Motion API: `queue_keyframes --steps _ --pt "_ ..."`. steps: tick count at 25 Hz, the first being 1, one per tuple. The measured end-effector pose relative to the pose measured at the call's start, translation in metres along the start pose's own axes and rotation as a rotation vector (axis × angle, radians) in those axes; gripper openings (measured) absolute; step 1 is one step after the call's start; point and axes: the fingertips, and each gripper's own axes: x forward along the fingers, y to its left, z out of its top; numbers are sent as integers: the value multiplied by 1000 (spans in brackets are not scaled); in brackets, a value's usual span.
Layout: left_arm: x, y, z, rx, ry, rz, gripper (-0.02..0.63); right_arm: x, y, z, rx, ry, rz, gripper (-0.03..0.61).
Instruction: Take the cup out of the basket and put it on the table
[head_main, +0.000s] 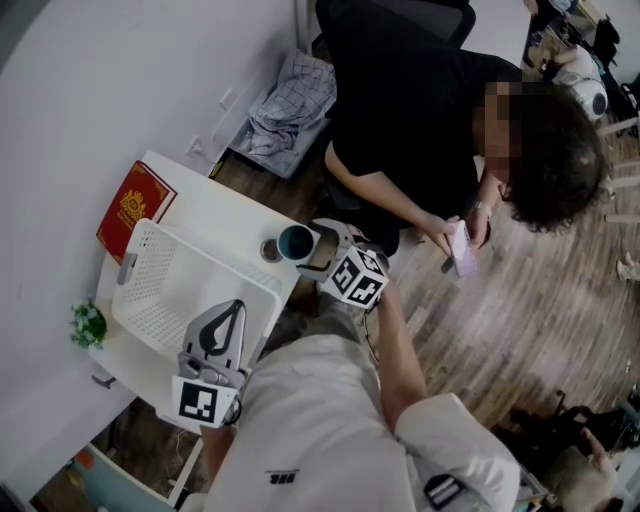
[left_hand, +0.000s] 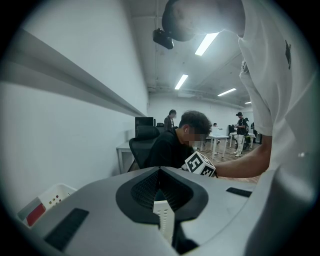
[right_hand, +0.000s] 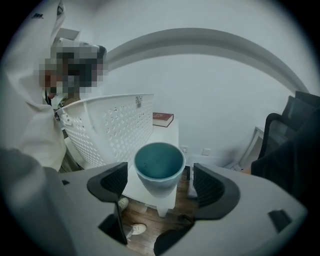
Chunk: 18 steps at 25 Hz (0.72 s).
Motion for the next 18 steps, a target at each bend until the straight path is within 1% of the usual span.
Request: queue_keyframes --steps 4,9,10,12,14,17,18 --pt "-1 -2 0 4 -9 -13 9 -25 -1 10 48 -73 -56 393" --pt "-3 -4 2 7 -24 -29 9 -60 4 43 85 -200 -100 386" --pt "-4 -5 2 7 -29 -32 9 -67 6 51 83 -225 -112 365" --pt "-4 -6 4 9 -42 -40 9 -82 9 67 67 -266 -138 284" --pt "-5 -7 7 8 -57 -46 9 -96 14 88 52 -317 -158 237" --pt "-7 -6 11 9 -82 -57 9 -119 21 121 41 -417 -197 89" --pt "-8 -6 13 11 -93 -61 9 -126 23 131 36 -444 -202 58"
